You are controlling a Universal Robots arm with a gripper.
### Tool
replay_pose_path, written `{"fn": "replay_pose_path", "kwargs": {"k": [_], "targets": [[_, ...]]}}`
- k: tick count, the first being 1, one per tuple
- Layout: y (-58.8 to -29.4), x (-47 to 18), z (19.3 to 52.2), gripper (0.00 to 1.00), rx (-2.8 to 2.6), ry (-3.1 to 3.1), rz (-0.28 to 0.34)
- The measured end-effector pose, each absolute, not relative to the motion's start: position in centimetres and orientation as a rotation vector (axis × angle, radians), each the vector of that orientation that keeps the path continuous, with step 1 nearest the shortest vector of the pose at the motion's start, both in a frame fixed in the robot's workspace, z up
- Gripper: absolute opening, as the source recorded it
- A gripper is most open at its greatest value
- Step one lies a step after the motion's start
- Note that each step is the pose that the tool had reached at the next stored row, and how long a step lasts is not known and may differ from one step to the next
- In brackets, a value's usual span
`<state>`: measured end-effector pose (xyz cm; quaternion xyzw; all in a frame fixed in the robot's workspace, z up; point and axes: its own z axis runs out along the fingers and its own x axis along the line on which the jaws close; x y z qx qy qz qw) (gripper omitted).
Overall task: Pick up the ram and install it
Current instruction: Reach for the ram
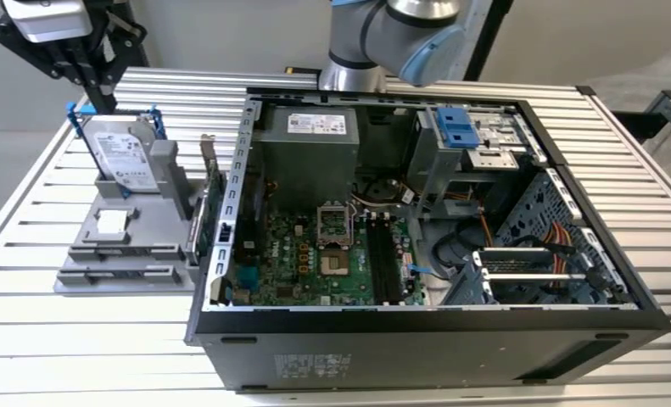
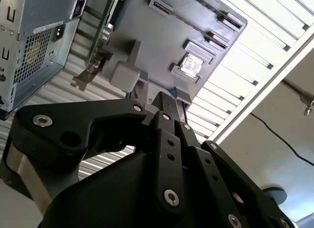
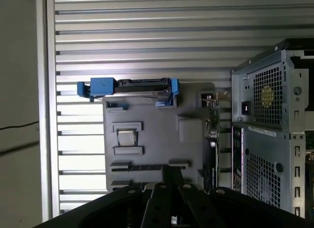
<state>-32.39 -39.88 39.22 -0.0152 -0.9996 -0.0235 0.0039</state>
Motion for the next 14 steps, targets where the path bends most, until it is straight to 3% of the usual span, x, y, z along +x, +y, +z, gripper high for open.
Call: {"fn": "replay_pose_path", "kwargs": {"k": [14], "targets": [[-39.9, -34.2, 39.2, 0.00, 0.011, -3.132, -0.073]]}}
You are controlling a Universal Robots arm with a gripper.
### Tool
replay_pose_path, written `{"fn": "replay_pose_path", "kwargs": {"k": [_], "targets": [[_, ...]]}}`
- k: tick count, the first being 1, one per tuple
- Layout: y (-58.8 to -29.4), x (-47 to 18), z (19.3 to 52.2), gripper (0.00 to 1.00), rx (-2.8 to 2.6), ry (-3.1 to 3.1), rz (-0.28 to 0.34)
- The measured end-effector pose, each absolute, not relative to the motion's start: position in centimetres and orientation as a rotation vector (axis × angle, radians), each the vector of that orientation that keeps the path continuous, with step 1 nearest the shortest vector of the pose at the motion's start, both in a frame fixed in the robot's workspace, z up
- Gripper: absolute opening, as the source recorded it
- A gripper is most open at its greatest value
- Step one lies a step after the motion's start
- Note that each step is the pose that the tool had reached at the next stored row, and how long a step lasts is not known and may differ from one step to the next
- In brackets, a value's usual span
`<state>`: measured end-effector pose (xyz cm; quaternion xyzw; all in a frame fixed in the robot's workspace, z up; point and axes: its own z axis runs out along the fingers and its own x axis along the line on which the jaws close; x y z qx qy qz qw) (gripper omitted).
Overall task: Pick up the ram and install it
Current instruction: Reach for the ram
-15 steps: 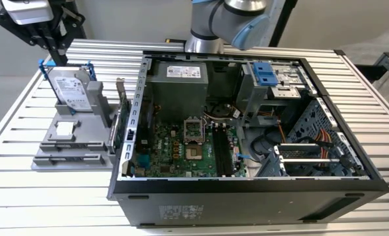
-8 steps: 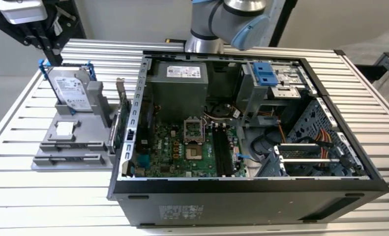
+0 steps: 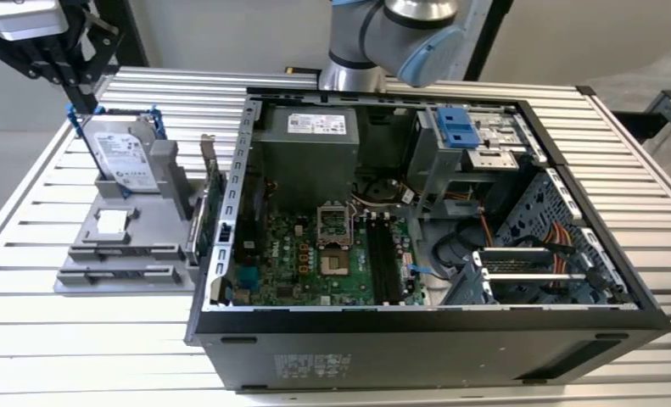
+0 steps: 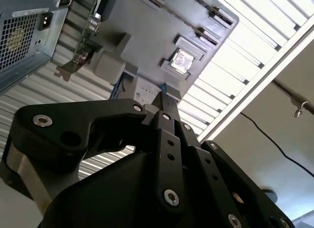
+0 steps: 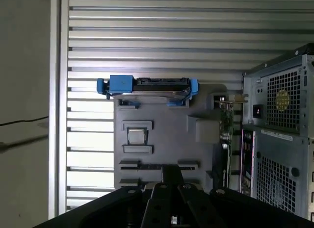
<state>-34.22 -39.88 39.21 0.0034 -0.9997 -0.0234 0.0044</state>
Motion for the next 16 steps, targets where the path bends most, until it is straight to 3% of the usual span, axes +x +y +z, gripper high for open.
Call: {"fn": "replay_pose_path", "kwargs": {"k": [16], "targets": [[-40.87, -34.50, 39.21, 0.00, 0.016, -3.131, -0.073]]}}
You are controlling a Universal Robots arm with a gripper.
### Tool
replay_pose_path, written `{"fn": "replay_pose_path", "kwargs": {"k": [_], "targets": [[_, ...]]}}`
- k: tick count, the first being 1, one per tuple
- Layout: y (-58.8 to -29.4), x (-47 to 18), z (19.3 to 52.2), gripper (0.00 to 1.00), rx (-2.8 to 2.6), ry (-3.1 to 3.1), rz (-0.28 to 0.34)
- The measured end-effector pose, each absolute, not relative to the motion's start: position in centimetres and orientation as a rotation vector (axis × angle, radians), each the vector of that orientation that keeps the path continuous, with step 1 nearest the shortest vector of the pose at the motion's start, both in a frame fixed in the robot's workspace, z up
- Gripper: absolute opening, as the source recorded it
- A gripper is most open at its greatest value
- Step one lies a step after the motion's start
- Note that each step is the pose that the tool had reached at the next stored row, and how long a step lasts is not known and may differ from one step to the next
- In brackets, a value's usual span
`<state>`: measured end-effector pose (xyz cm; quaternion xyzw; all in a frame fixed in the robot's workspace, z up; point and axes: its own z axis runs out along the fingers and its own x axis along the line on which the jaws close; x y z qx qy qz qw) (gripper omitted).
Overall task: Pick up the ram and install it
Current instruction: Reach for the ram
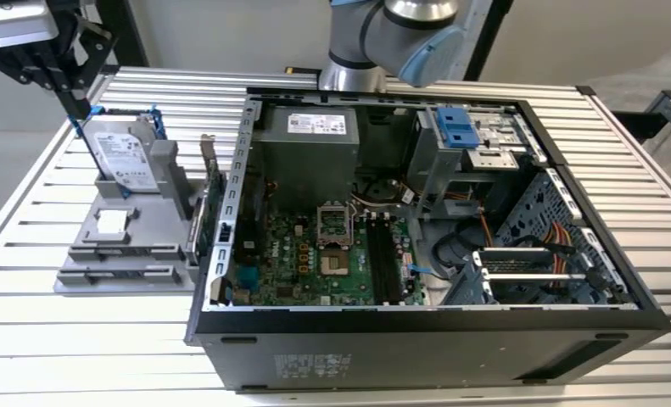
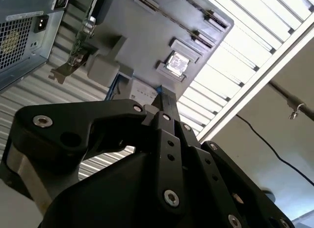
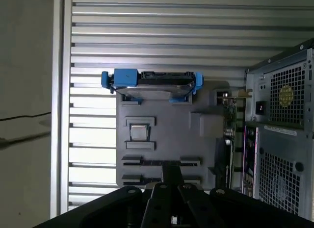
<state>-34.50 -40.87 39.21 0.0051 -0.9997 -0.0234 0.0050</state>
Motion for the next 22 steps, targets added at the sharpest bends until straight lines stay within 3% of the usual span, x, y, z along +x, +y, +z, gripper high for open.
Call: {"fn": "replay_pose_path", "kwargs": {"k": [22], "targets": [[-45.5, -34.5, 39.2, 0.00, -0.002, -3.120, -0.073]]}}
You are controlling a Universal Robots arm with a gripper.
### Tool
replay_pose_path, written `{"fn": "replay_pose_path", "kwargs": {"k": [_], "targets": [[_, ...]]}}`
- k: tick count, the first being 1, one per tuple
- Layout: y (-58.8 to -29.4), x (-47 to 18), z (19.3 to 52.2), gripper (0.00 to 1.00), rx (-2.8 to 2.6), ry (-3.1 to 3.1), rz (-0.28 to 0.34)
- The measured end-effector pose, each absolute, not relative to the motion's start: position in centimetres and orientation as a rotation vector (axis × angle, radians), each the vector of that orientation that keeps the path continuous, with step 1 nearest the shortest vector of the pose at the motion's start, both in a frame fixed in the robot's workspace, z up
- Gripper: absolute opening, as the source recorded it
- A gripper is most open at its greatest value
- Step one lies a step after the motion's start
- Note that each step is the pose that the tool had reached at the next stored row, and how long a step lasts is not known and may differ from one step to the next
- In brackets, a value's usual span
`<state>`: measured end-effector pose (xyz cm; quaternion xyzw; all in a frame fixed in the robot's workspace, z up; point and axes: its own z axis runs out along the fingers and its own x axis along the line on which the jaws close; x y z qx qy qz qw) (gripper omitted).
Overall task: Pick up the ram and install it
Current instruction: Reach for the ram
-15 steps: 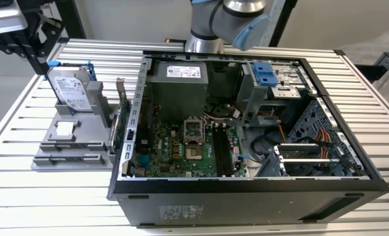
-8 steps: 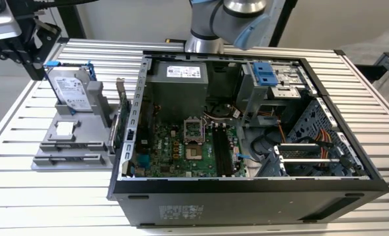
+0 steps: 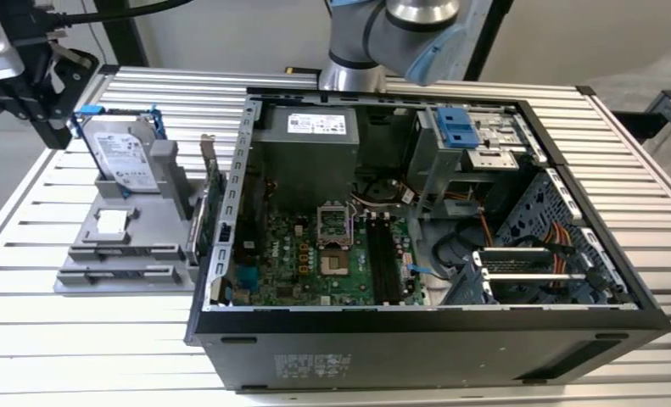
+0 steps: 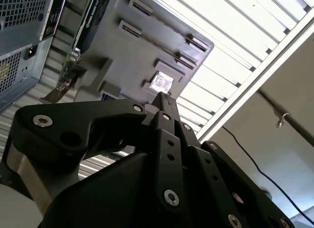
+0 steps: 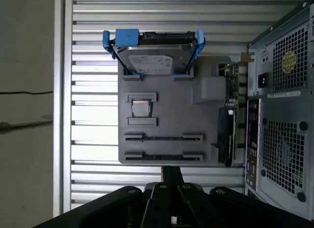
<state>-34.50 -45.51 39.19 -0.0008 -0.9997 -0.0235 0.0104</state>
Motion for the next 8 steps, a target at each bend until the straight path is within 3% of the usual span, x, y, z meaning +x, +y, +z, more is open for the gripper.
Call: {"fn": "replay_pose_path", "kwargs": {"k": [8], "targets": [[-46.7, -34.5, 39.2, 0.00, -0.010, -3.117, -0.073]]}}
